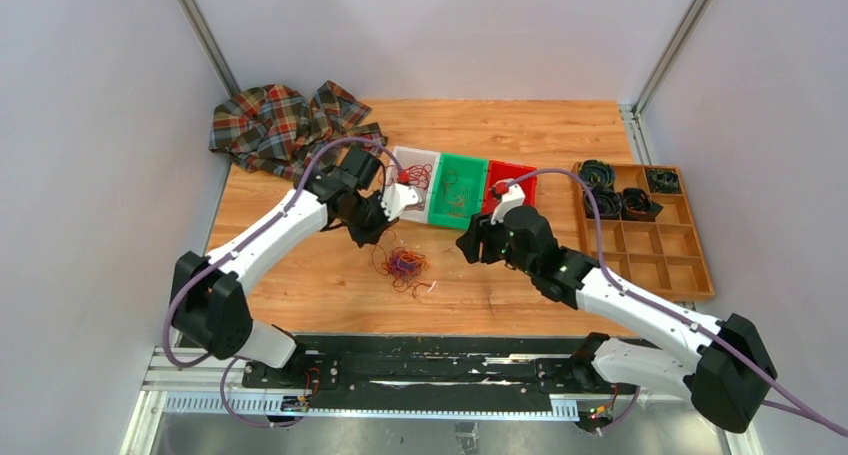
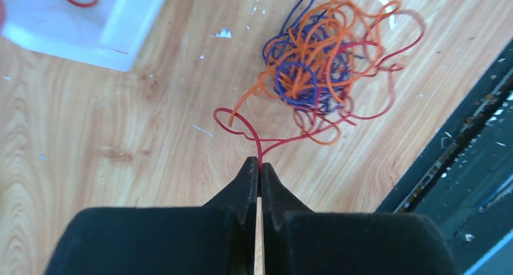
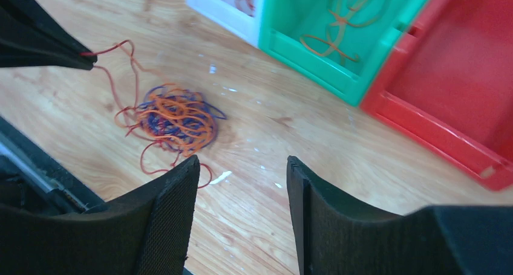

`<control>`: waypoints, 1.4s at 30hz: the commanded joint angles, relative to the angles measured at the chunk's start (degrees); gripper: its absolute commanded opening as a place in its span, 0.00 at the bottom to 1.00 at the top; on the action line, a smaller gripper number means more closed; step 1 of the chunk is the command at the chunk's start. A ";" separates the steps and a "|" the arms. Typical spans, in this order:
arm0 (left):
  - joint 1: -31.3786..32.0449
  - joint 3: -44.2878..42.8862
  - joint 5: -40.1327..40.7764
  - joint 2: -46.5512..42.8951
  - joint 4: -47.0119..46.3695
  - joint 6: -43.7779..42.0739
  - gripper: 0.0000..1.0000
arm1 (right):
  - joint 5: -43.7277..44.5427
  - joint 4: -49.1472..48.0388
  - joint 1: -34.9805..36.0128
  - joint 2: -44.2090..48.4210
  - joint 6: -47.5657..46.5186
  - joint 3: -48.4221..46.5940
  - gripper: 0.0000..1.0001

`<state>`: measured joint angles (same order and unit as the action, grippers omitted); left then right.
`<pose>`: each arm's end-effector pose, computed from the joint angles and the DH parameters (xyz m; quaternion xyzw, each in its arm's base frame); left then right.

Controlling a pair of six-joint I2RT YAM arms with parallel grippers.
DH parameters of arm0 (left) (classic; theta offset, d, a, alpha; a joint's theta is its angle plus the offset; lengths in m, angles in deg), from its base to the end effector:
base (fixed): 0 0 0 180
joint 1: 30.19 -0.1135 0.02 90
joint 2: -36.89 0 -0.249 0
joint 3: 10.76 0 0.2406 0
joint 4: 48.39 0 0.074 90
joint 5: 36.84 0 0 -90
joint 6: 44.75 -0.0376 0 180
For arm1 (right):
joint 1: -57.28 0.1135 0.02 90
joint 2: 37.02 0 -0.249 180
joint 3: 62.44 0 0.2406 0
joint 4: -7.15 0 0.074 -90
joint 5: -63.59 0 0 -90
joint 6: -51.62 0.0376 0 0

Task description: Untangle the cables

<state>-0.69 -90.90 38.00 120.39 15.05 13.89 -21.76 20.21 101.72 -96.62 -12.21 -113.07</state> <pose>0.2349 -0.1442 0.2454 0.5147 0.8238 -0.1260 0.2014 0.1699 0.1624 0.2489 -0.1091 0.8216 0.2953 0.4752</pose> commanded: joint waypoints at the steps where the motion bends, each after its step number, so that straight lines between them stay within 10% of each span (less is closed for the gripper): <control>1: 0.39 -6.45 -4.12 -5.36 9.84 -2.03 0.01 | -1.72 -6.07 4.23 -2.56 -3.68 -5.00 0.58; 11: 0.45 -15.16 -12.55 -11.39 16.75 -1.29 0.01 | -10.24 -23.62 8.82 -10.51 -3.69 -9.36 0.67; 42: 0.47 -44.32 -14.04 -11.72 18.41 0.59 0.00 | -17.01 -30.57 11.19 -38.16 3.14 -19.06 0.57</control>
<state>-0.69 -129.78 21.81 107.54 33.52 14.07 -37.96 -7.29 111.91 -132.86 -11.59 -132.59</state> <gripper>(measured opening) 0.018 0.578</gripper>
